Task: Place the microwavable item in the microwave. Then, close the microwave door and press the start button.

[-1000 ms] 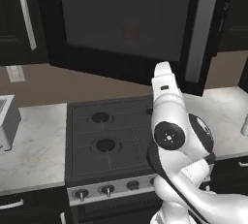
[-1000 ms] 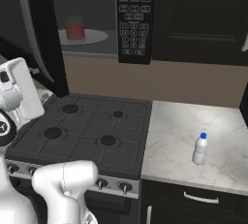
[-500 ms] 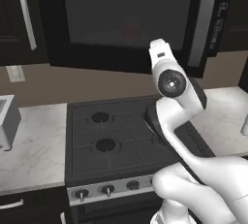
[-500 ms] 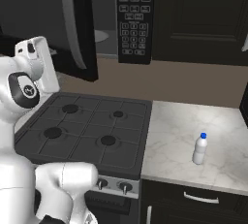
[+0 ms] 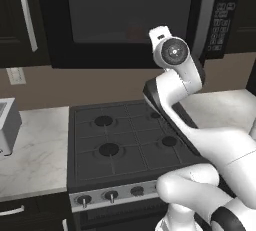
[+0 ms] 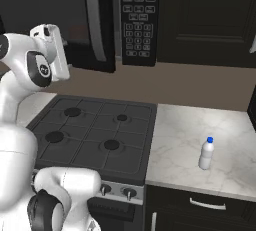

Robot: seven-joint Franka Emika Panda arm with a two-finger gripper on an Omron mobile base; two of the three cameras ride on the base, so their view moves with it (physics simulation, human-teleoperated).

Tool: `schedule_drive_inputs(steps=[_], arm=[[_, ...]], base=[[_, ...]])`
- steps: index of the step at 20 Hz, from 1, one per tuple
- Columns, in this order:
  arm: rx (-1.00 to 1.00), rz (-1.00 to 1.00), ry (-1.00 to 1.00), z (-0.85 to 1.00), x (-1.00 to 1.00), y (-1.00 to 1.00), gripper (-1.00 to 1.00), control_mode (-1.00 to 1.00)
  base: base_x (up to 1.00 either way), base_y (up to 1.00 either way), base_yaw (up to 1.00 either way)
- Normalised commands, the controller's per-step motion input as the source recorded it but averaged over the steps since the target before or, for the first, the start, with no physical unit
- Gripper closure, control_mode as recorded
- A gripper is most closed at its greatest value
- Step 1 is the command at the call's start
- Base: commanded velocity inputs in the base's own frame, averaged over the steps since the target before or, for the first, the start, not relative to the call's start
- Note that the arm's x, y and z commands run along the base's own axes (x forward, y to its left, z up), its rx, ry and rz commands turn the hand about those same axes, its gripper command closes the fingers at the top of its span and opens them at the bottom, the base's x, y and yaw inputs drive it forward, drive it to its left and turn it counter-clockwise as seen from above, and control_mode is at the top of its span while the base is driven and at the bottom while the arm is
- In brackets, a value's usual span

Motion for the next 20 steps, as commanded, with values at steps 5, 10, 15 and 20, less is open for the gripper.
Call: schedule_drive_inputs(steps=[5, 10, 15, 20], arm=[[0.03, 0.10, 0.00, 0.00, 0.41, -0.13, -1.00, -1.00], [0.03, 0.09, 0.00, 0.00, 0.45, -0.07, -1.00, -1.00], [0.01, 0.08, 0.01, 0.00, 0.51, 0.00, -1.00, -1.00], [0.01, 0.09, 0.08, -0.05, 0.54, 0.00, -1.00, -1.00]], base=[[0.00, 0.00, 0.00], [0.00, 0.00, 0.00], [0.00, 0.00, 0.00], [0.00, 0.00, 0.00]])
